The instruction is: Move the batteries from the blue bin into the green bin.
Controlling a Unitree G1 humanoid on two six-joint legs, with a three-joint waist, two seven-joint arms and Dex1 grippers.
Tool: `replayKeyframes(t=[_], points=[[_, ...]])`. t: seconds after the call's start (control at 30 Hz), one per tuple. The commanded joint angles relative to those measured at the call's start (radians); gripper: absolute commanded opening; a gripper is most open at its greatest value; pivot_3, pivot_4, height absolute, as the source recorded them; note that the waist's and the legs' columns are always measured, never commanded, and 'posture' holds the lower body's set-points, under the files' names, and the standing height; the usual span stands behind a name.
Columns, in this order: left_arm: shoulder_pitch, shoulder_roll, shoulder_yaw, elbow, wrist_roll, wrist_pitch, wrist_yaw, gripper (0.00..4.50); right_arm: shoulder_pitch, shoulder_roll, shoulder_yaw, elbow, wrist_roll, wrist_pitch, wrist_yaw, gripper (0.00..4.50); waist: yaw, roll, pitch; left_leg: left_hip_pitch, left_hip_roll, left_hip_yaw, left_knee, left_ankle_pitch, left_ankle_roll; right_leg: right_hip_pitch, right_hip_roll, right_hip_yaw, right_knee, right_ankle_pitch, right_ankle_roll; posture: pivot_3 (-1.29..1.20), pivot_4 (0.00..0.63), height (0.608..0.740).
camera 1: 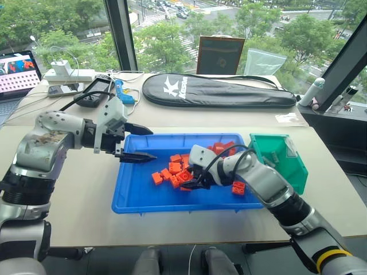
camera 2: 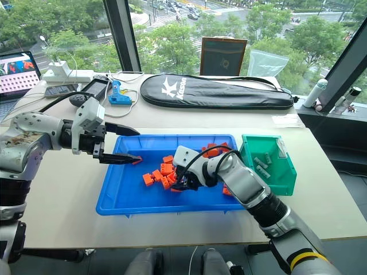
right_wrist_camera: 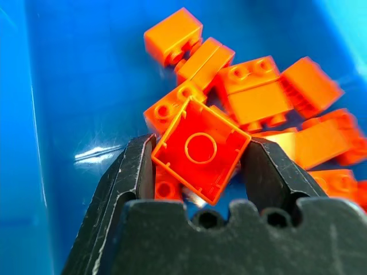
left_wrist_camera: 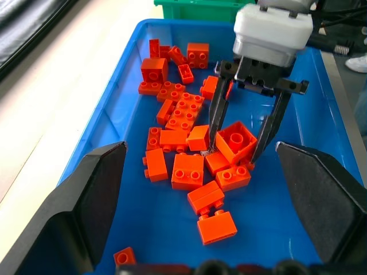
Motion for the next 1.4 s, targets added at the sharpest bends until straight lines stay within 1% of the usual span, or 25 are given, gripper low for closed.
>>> replayKeyframes(t=[0.03,0.13,0.27,0.3,0.33,0.4,0.47,0.53,0.6,0.77,1.0,1.2,1.23,1.3,1.33,1.4], points=[[-0.021,-0.008,0.015,-0.013,-0.008,-0.016,0.006,4.50,-0.045,-0.078,-0.094,-0.030,0.010,0.012,0.022,2.01,0.001,0.000,0.000,0.000,0.000,0.000,0.000,0.000,0.000,0.000,0.000,0.000,0.000,0.000,0.000,0.00,0.150,0.734],[-0.021,-0.016,0.010,-0.014,-0.008,-0.019,0.005,4.50,-0.044,-0.114,-0.098,0.035,-0.035,-0.038,0.004,2.01,-0.001,0.000,0.000,0.000,0.000,0.000,0.000,0.000,0.000,0.000,0.000,0.000,0.000,0.000,0.000,0.00,0.150,0.734],[-0.033,-0.028,0.007,-0.004,-0.002,-0.026,0.005,4.50,-0.031,-0.124,-0.080,0.118,-0.093,-0.107,-0.022,2.01,-0.003,0.000,0.000,0.000,0.000,0.000,0.000,0.000,0.000,0.000,0.000,0.000,0.000,0.000,0.000,0.00,0.150,0.734],[-0.037,-0.030,0.007,-0.002,-0.002,-0.027,0.005,4.50,-0.027,-0.123,-0.073,0.124,-0.108,-0.121,-0.028,3.00,-0.003,0.000,0.000,0.000,0.000,0.000,0.000,0.000,0.000,0.000,0.000,0.000,0.000,0.000,0.000,0.00,0.150,0.734],[-0.038,-0.030,0.007,0.000,-0.001,-0.027,0.005,4.50,-0.024,-0.116,-0.074,0.118,-0.114,-0.130,-0.035,3.16,-0.003,0.000,0.000,0.000,0.000,0.000,0.000,0.000,0.000,0.000,0.000,0.000,0.000,0.000,0.000,0.00,0.150,0.734],[-0.038,-0.030,0.008,0.000,-0.002,-0.028,0.005,4.50,-0.019,-0.081,-0.094,0.084,-0.105,-0.127,-0.056,3.90,-0.005,0.000,0.000,0.000,0.000,0.000,0.000,0.000,0.000,0.000,0.000,0.000,0.000,0.000,0.000,0.00,0.150,0.734],[-0.036,-0.029,0.008,0.001,-0.001,-0.030,0.004,4.50,-0.010,-0.036,-0.120,0.035,-0.059,-0.083,-0.057,3.90,-0.008,0.000,0.000,0.000,0.000,0.000,-0.001,0.000,0.000,-0.001,0.001,0.000,0.000,0.000,0.000,0.00,0.150,0.734],[-0.035,-0.030,0.007,0.001,0.000,-0.032,0.004,4.50,0.006,-0.006,-0.113,-0.012,-0.020,-0.053,-0.035,3.90,-0.008,0.000,0.000,0.000,0.001,0.000,-0.001,0.000,0.000,-0.001,0.001,0.001,0.001,0.000,0.000,0.00,0.150,0.734],[-0.036,-0.033,0.005,0.000,0.001,-0.032,0.006,4.50,0.024,0.016,-0.086,-0.040,-0.011,-0.049,-0.027,3.90,-0.005,0.000,0.000,0.000,0.001,-0.001,-0.001,0.000,0.000,-0.001,0.001,0.000,0.001,0.000,0.000,0.00,0.150,0.734],[-0.038,-0.034,0.003,0.000,0.006,-0.035,0.009,4.50,0.040,0.047,-0.044,-0.017,-0.027,-0.066,-0.036,3.90,0.002,0.000,0.000,0.000,0.000,0.000,0.000,0.000,0.000,0.000,0.000,0.000,0.000,0.000,0.000,0.00,0.150,0.734],[-0.036,-0.032,0.004,-0.011,0.005,-0.029,0.014,4.50,0.028,0.091,-0.039,0.088,-0.040,-0.102,-0.052,3.90,-0.003,0.000,0.000,0.000,0.000,0.000,0.000,0.000,0.000,0.000,0.001,0.000,0.001,0.000,0.000,0.00,0.150,0.734],[-0.042,-0.040,-0.002,0.015,0.023,-0.046,0.023,4.50,-0.014,0.112,-0.005,0.261,-0.085,-0.208,-0.015,3.90,-0.004,0.000,0.000,0.000,0.000,0.000,0.000,0.000,0.000,0.000,0.001,0.000,0.000,0.000,0.000,0.00,0.150,0.734],[-0.043,-0.042,-0.002,0.016,0.023,-0.044,0.025,4.50,-0.015,0.117,-0.001,0.272,-0.086,-0.213,-0.010,3.39,-0.004,0.000,0.000,0.000,0.000,0.000,0.000,0.000,0.000,0.000,0.001,0.000,0.000,0.000,0.000,0.00,0.150,0.734],[-0.042,-0.046,0.000,0.008,0.018,-0.036,0.024,4.50,-0.014,0.126,0.000,0.286,-0.086,-0.213,0.001,2.87,-0.004,0.000,0.000,0.001,0.000,0.000,0.000,0.000,0.000,0.000,0.001,0.000,0.001,0.000,0.000,0.00,0.150,0.734],[-0.040,-0.046,0.002,0.005,0.017,-0.034,0.024,4.50,-0.013,0.127,0.001,0.290,-0.089,-0.214,0.007,2.43,-0.004,0.000,0.000,0.001,0.000,0.000,0.000,0.000,0.000,0.000,0.001,0.000,0.001,0.000,0.000,0.00,0.150,0.734],[-0.039,-0.047,0.003,0.002,0.018,-0.031,0.025,4.50,-0.011,0.129,-0.002,0.291,-0.093,-0.216,0.011,1.84,-0.004,0.000,0.000,0.001,0.000,0.000,0.000,0.000,0.000,0.000,0.001,0.000,0.001,0.000,0.000,0.00,0.150,0.734]])
